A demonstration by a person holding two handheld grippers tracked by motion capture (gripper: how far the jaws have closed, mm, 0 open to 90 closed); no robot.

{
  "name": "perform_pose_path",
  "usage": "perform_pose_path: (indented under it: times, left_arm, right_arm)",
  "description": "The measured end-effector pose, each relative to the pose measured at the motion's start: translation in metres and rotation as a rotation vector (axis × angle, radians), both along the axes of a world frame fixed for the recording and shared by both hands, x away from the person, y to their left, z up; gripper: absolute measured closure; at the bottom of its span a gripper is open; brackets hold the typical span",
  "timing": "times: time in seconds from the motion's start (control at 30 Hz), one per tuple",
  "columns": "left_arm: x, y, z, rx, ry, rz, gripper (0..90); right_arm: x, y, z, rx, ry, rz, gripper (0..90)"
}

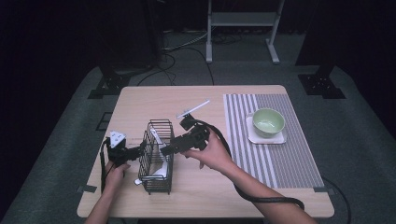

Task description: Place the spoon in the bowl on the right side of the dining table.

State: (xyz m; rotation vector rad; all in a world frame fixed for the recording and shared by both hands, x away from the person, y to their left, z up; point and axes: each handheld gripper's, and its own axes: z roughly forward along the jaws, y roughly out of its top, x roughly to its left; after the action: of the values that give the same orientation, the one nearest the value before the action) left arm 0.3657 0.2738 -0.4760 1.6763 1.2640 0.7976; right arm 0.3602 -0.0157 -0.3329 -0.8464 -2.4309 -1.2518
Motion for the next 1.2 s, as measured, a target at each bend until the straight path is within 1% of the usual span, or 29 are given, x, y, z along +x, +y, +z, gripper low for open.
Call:
perform_pose_path:
  times: [0.07, 0.2, 0.33, 0.57, 0.67, 0.73, 0.77, 0.8, 0.83, 0.93, 1.07, 1.13, 1.17, 1.2]
  left_arm:
    - [0.000, 0.000, 0.000, 0.000, 0.000, 0.000, 1.6]
    - [0.000, 0.000, 0.000, 0.000, 0.000, 0.001, 1.6]
    - [0.000, 0.000, 0.000, -0.001, 0.000, 0.000, 1.6]
    - [0.000, 0.000, 0.000, -0.003, 0.001, 0.000, 1.6]
    - [0.000, 0.000, 0.000, -0.002, 0.000, 0.000, 1.6]
    - [0.000, 0.000, 0.000, -0.004, 0.004, 0.000, 1.6]
    - [0.000, 0.000, 0.000, -0.005, 0.005, 0.002, 1.6]
    - [0.000, 0.001, 0.000, -0.006, 0.005, 0.001, 1.6]
    - [0.000, 0.001, 0.000, -0.006, 0.005, 0.002, 1.6]
    - [0.000, 0.001, 0.000, -0.008, 0.005, 0.003, 1.6]
    - [0.000, 0.001, 0.000, -0.010, 0.004, 0.004, 1.6]
    - [0.000, 0.001, 0.000, -0.008, 0.004, 0.003, 1.6]
    - [0.000, 0.001, 0.000, -0.007, 0.004, 0.003, 1.6]
    - [0.000, 0.001, 0.000, -0.007, 0.004, 0.003, 1.6]
  right_arm:
    - [0.001, 0.001, -0.001, -0.004, -0.004, -0.004, 36.2]
    - [0.003, 0.004, -0.001, -0.013, 0.002, -0.013, 40.2]
    - [0.005, 0.007, -0.001, -0.031, -0.008, -0.024, 44.6]
    - [0.005, 0.014, 0.002, -0.083, -0.039, -0.050, 56.8]
    - [0.007, 0.015, 0.001, -0.097, -0.036, -0.065, 61.8]
    - [0.009, 0.014, 0.001, -0.092, -0.014, -0.065, 65.4]
    - [0.010, 0.014, 0.001, -0.089, -0.010, -0.066, 66.4]
    - [0.010, 0.014, 0.000, -0.089, -0.017, -0.067, 69.1]
    - [0.011, 0.013, 0.000, -0.086, -0.014, -0.063, 71.3]
    - [0.009, 0.013, 0.000, -0.082, -0.021, -0.061, 78.7]
    - [0.008, 0.011, 0.002, -0.059, -0.017, -0.059, 84.3]
    - [0.007, 0.010, 0.004, -0.047, -0.026, -0.060, 87.5]
    - [0.007, 0.009, 0.005, -0.035, -0.026, -0.051, 89.7]
    - [0.007, 0.009, 0.005, -0.037, -0.034, -0.051, 89.8]
